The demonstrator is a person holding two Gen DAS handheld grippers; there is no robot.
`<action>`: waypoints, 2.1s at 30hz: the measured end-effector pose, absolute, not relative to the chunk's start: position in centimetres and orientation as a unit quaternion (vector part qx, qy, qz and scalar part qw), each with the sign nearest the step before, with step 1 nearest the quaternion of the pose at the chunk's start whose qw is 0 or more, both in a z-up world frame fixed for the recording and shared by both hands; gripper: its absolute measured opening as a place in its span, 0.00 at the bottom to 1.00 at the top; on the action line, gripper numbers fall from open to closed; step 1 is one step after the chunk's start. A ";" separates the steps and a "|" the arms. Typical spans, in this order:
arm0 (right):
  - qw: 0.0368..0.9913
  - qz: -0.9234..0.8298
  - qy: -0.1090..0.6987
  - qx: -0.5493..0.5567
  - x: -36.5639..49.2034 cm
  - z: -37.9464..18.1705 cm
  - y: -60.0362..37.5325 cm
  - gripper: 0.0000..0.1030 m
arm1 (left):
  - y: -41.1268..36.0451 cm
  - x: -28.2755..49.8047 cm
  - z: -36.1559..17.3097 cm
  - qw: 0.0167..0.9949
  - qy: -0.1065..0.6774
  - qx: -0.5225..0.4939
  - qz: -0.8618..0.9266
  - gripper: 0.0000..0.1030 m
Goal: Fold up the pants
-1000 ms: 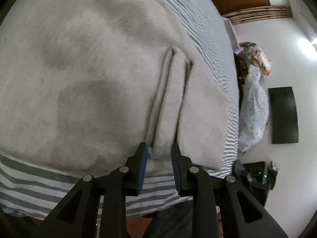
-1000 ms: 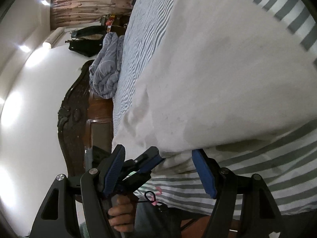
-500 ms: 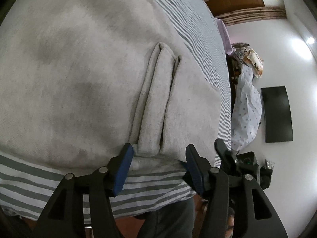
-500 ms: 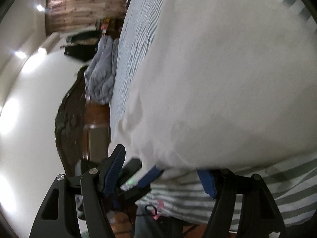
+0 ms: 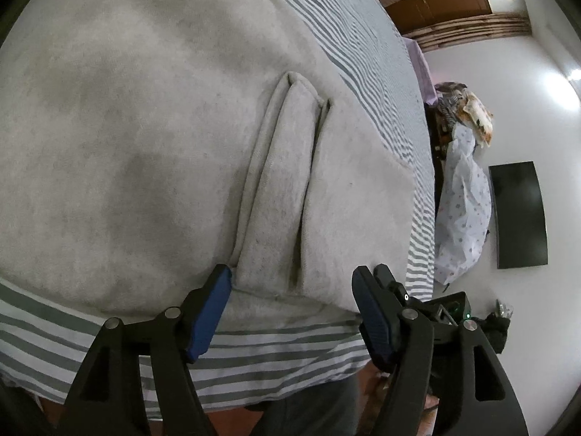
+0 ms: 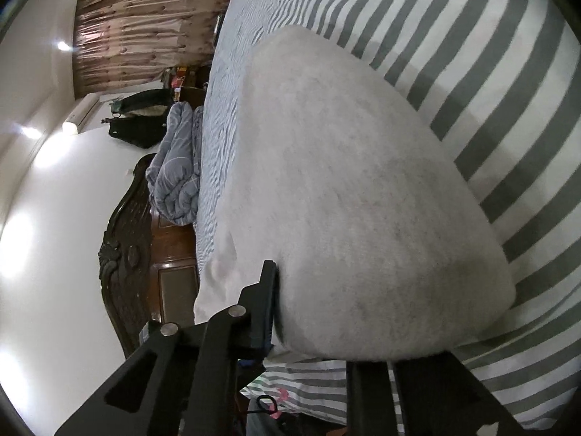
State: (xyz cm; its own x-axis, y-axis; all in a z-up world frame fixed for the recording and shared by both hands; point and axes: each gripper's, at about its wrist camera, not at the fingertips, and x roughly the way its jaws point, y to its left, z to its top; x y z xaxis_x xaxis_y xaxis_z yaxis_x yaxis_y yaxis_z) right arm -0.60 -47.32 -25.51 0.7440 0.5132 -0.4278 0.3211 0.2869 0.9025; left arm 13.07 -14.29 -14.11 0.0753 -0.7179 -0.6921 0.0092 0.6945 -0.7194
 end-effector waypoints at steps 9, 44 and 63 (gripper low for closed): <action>0.722 0.089 0.345 0.594 -0.3 -24.9 -47.2 0.13 | -13.8 11.8 -14.0 0.651 0.630 -0.318 -0.281 0.66; 0.722 0.029 0.334 0.605 -2.0 -24.5 -48.7 0.25 | -16.4 13.5 -11.2 0.725 0.558 -0.295 -0.275 0.17; 0.736 0.017 0.437 0.517 -1.2 -24.3 -45.2 0.22 | -11.3 13.2 -15.9 0.700 0.613 -0.253 -0.265 0.23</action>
State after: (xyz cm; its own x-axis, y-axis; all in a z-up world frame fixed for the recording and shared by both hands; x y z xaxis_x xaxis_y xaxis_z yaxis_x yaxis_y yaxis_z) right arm -1.19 -45.23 -24.29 0.6181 0.4773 -0.6246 0.4265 0.4638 0.7765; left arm 13.22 -11.28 -15.86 0.1079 -0.6821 -0.7232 0.0611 0.7307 -0.6800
